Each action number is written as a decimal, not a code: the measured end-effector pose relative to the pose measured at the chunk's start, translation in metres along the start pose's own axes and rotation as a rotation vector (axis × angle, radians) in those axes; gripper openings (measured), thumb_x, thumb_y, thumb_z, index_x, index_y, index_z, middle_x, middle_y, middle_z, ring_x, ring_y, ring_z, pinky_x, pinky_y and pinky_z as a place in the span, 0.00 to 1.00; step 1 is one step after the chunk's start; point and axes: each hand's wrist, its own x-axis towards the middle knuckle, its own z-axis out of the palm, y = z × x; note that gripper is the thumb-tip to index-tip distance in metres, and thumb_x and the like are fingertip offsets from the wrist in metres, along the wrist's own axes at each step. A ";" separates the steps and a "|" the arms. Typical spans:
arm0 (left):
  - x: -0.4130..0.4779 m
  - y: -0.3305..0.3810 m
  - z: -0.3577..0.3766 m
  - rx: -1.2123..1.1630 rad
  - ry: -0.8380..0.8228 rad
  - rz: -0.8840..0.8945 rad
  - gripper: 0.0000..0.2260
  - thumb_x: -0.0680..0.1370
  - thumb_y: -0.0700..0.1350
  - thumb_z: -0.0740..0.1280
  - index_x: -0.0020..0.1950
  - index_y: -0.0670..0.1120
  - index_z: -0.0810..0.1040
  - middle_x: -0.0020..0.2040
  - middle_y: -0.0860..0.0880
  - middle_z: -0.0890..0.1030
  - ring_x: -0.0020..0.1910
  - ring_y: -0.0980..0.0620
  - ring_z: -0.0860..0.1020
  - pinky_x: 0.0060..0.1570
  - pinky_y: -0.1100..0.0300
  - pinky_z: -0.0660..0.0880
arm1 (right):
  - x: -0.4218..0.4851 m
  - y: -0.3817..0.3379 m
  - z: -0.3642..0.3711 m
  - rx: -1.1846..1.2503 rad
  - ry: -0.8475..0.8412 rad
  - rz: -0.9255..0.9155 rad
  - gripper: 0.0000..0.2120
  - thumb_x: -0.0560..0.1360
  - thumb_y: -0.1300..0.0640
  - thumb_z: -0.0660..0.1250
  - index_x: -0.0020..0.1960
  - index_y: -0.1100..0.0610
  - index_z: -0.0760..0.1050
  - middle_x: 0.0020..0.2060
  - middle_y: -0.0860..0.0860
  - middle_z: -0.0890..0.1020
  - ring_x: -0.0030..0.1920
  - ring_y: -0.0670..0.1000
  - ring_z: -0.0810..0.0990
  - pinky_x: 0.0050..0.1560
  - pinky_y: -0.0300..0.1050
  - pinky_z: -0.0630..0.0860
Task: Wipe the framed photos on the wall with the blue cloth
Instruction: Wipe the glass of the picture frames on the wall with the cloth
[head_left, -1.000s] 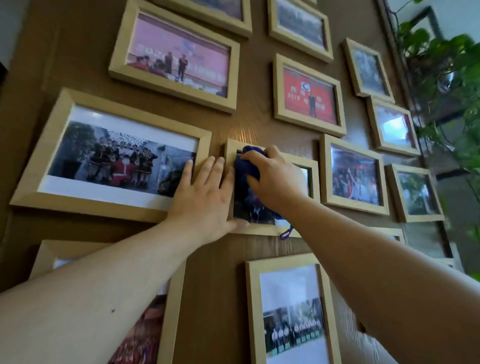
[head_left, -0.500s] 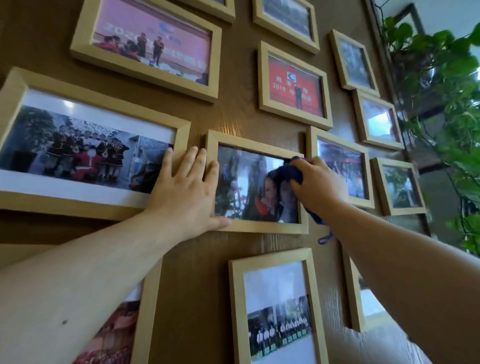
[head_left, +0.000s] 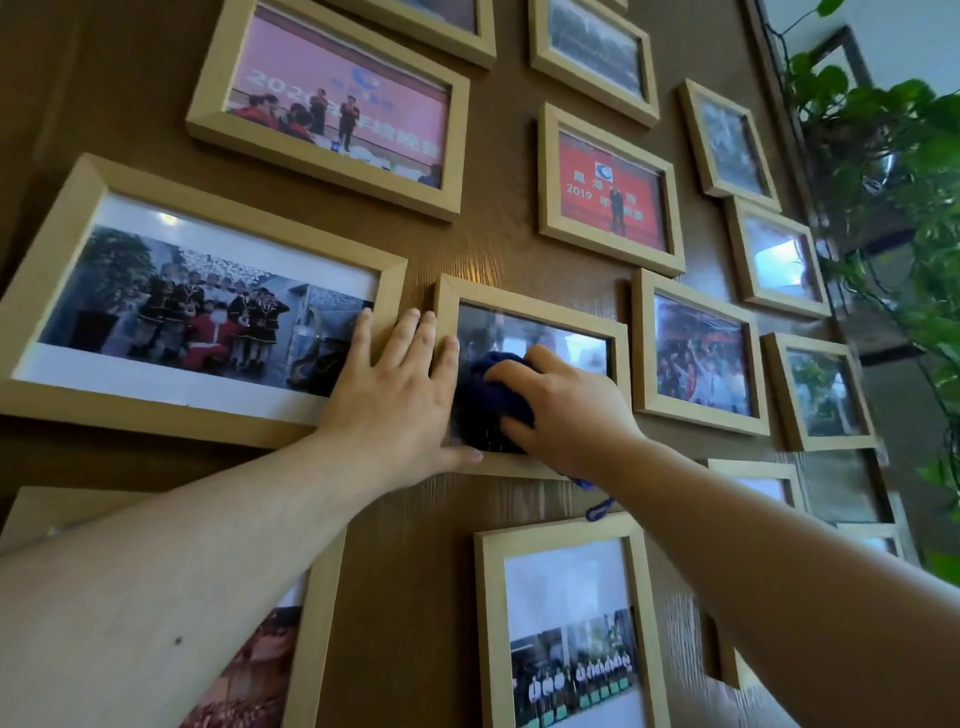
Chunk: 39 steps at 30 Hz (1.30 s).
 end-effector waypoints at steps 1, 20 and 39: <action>0.001 0.000 0.000 0.000 0.001 0.000 0.51 0.67 0.76 0.54 0.77 0.44 0.44 0.78 0.39 0.47 0.77 0.42 0.42 0.72 0.34 0.43 | -0.007 0.008 -0.001 -0.026 -0.011 0.030 0.20 0.72 0.42 0.59 0.62 0.46 0.65 0.50 0.51 0.75 0.34 0.47 0.67 0.28 0.35 0.57; 0.001 -0.006 0.004 0.022 0.001 0.052 0.56 0.62 0.80 0.47 0.76 0.42 0.44 0.78 0.36 0.47 0.77 0.41 0.44 0.71 0.32 0.43 | -0.014 -0.034 -0.010 0.135 -0.121 0.006 0.17 0.74 0.47 0.63 0.61 0.47 0.68 0.52 0.51 0.73 0.37 0.49 0.70 0.34 0.42 0.66; -0.002 0.007 -0.005 0.181 0.026 0.144 0.51 0.65 0.78 0.44 0.76 0.43 0.50 0.78 0.38 0.47 0.77 0.40 0.43 0.71 0.32 0.45 | -0.081 0.066 -0.012 -0.083 -0.200 0.199 0.17 0.75 0.47 0.64 0.63 0.47 0.66 0.53 0.53 0.74 0.40 0.55 0.76 0.35 0.49 0.75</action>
